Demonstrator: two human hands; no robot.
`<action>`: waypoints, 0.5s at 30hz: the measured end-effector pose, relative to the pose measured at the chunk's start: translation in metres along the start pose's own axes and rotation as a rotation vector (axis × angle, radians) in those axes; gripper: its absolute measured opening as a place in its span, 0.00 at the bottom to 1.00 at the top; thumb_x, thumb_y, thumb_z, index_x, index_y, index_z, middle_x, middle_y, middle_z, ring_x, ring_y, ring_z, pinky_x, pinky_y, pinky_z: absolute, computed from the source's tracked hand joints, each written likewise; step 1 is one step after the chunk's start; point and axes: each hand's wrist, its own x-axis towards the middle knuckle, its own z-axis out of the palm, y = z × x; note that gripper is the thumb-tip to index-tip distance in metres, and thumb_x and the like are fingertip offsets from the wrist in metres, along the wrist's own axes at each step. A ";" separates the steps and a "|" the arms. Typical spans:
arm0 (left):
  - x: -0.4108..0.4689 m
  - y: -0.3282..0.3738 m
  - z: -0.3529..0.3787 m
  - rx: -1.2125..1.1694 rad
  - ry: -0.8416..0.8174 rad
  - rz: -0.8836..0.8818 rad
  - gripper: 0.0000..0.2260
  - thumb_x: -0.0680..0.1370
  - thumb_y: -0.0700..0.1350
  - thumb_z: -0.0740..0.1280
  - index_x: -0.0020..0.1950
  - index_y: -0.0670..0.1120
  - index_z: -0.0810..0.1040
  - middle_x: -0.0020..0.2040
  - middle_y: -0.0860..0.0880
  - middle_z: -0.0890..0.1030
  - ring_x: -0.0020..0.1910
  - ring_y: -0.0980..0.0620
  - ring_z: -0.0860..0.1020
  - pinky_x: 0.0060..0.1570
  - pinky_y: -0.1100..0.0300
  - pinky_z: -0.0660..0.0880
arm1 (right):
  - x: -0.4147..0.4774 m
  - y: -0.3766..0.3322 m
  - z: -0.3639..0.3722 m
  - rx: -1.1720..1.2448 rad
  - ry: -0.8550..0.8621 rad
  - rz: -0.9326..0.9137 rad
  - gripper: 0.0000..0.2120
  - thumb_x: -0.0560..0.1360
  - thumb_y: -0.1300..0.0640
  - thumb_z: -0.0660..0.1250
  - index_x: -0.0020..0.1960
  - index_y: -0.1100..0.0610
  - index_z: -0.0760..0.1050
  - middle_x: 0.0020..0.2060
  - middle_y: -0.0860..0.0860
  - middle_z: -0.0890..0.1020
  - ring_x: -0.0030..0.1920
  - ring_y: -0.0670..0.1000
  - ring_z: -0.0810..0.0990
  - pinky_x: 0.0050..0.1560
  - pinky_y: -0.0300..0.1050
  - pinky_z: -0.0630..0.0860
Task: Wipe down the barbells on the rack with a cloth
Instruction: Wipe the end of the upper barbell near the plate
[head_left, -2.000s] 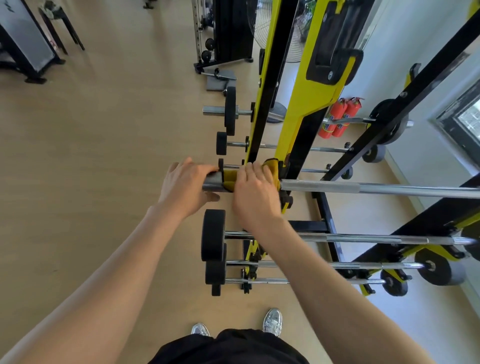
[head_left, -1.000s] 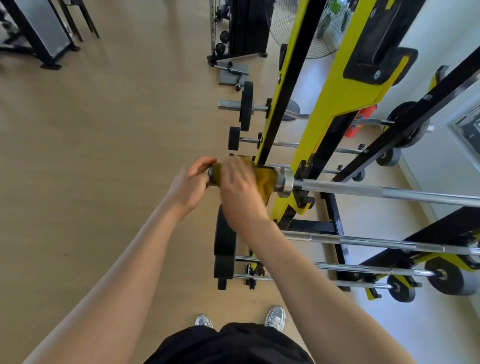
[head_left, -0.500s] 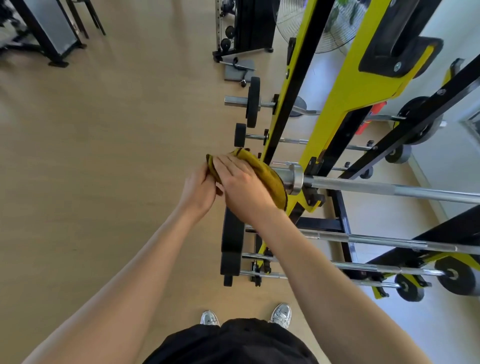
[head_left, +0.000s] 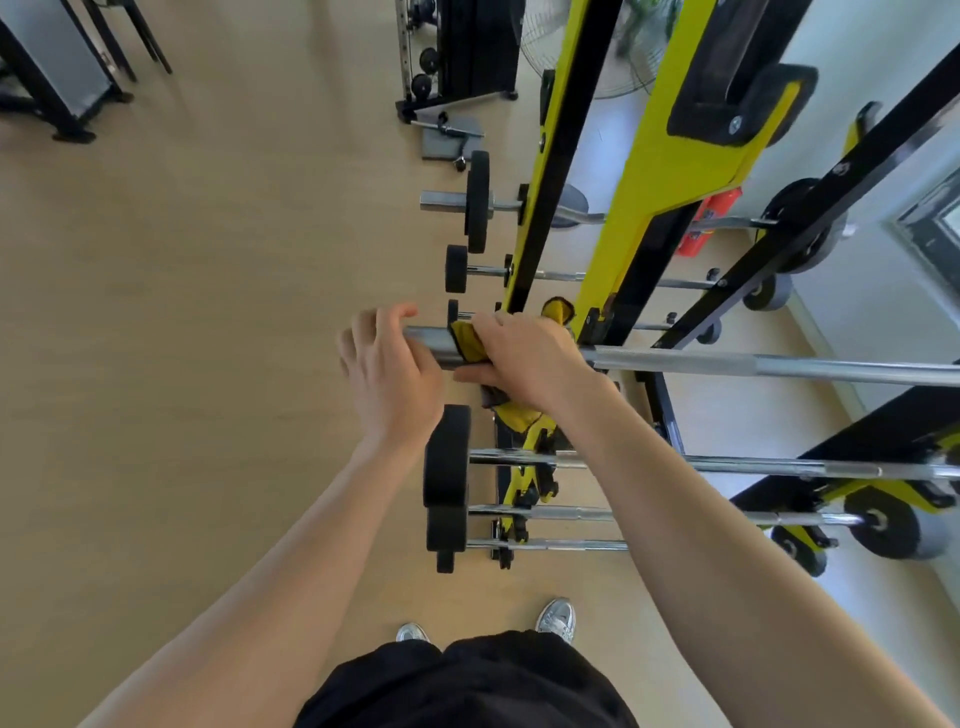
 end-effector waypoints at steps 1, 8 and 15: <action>0.001 0.006 0.001 0.016 0.021 0.060 0.15 0.79 0.40 0.58 0.62 0.48 0.78 0.58 0.47 0.77 0.59 0.45 0.71 0.57 0.51 0.69 | -0.006 0.000 0.002 0.019 0.041 0.000 0.27 0.80 0.35 0.65 0.70 0.53 0.69 0.59 0.50 0.81 0.54 0.52 0.81 0.48 0.49 0.76; -0.007 0.047 0.024 -0.135 -0.097 0.247 0.12 0.79 0.41 0.58 0.48 0.49 0.81 0.45 0.56 0.80 0.51 0.54 0.74 0.56 0.57 0.66 | -0.074 0.038 -0.020 0.362 0.229 -0.024 0.16 0.83 0.53 0.67 0.70 0.49 0.75 0.53 0.47 0.84 0.49 0.48 0.82 0.49 0.43 0.80; -0.028 0.097 0.062 -0.138 -0.164 0.287 0.10 0.81 0.40 0.63 0.57 0.47 0.83 0.52 0.54 0.84 0.54 0.56 0.80 0.67 0.57 0.68 | -0.113 0.146 -0.015 0.736 0.294 0.444 0.18 0.83 0.50 0.61 0.69 0.52 0.60 0.56 0.53 0.73 0.51 0.54 0.74 0.50 0.48 0.69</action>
